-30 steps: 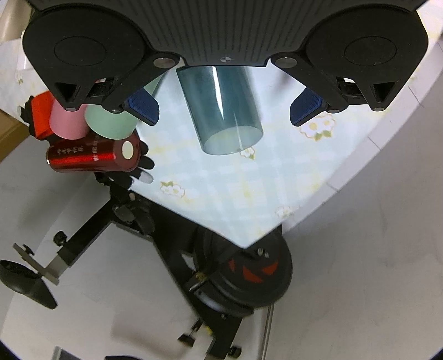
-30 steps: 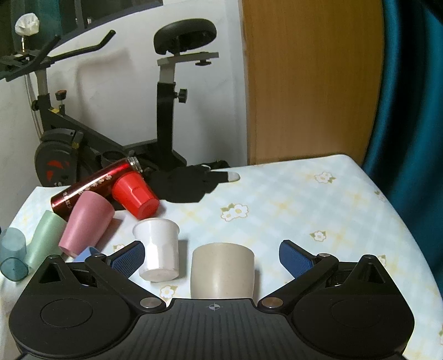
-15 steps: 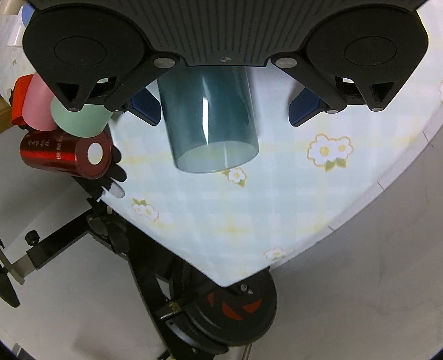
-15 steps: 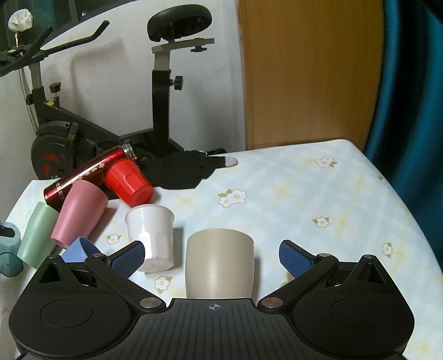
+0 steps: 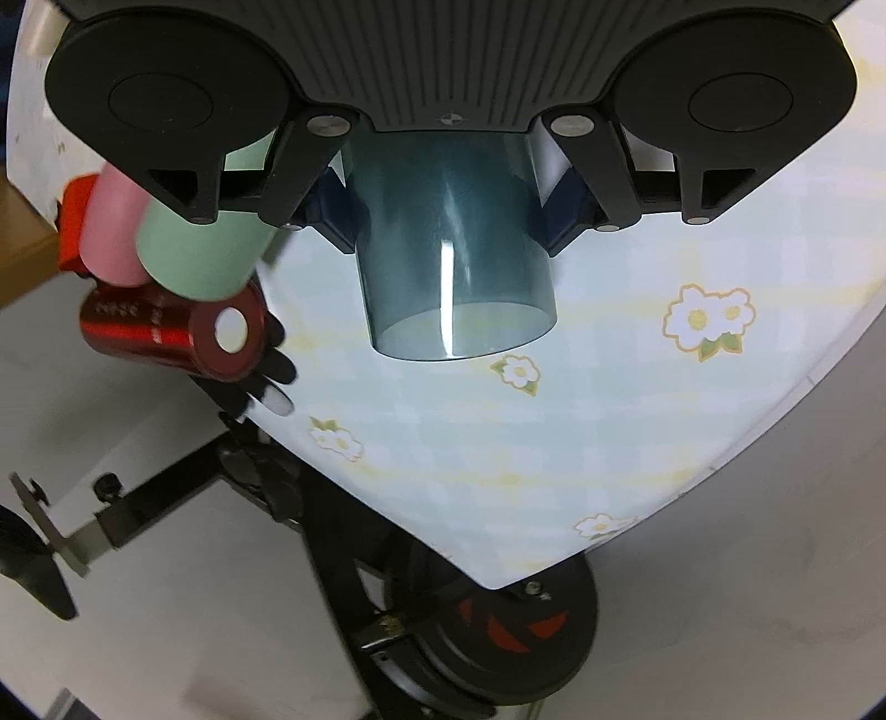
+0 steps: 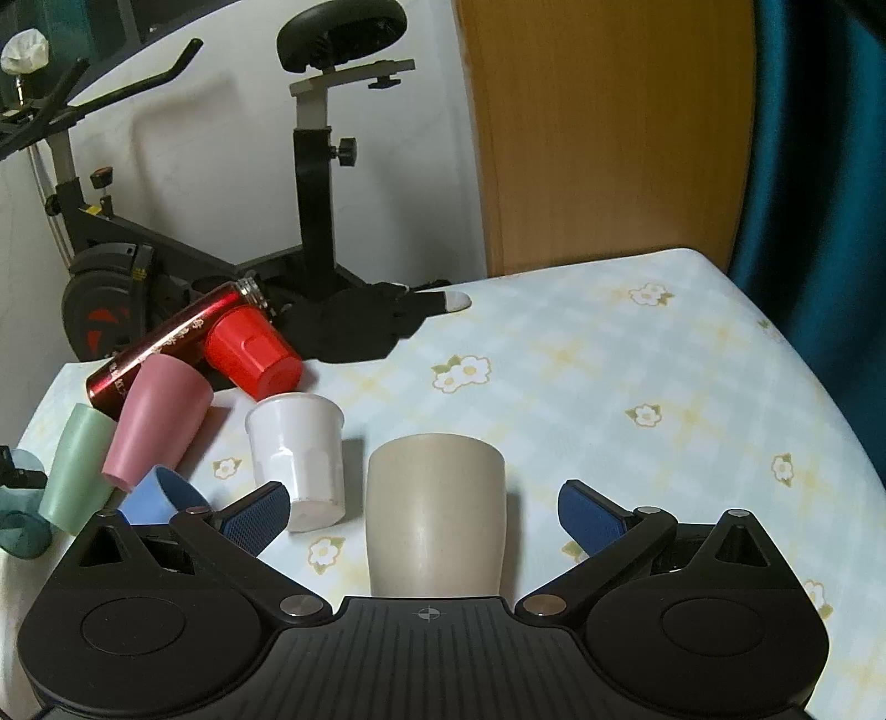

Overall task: Flip cup upright
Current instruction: 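Close the left gripper around the teal cup's body, then lift the teal cup with the left gripper and rotate it upright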

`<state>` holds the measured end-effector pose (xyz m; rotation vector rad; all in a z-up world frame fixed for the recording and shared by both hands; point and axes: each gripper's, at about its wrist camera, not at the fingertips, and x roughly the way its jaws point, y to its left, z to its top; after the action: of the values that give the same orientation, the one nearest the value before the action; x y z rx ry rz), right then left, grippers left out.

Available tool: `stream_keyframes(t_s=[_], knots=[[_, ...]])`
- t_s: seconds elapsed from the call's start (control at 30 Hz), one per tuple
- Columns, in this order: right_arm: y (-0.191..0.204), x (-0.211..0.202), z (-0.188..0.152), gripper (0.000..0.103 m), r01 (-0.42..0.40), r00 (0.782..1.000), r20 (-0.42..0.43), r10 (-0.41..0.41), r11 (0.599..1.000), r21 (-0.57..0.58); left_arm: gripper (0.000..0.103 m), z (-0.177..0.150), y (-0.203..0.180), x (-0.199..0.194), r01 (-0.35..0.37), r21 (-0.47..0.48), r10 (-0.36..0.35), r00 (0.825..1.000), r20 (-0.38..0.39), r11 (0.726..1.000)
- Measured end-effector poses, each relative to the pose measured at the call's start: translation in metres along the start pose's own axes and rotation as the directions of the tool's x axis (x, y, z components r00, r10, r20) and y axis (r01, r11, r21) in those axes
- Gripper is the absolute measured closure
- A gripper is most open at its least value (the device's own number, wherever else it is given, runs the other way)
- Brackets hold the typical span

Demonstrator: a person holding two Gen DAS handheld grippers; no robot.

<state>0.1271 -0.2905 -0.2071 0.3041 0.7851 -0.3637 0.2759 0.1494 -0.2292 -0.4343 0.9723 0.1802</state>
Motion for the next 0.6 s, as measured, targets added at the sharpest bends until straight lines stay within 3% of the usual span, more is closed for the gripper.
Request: stream_keyframes(t_s=[0.3,0.6], knots=[[0.0,-0.02,-0.006,0.0,-0.027,1.0,-0.005,0.027,1.0,0.014,0.033,-0.015,0.003,-0.038,0.008,0.052,-0.008,1.0,0.007,0.999],[-0.004,-0.058,-0.018,0.0,-0.061,0.998,0.014,0.06,0.998,0.021,0.033,-0.063,-0.008,-0.089,0.056,0.14,-0.054,0.998,-0.017,0.989]])
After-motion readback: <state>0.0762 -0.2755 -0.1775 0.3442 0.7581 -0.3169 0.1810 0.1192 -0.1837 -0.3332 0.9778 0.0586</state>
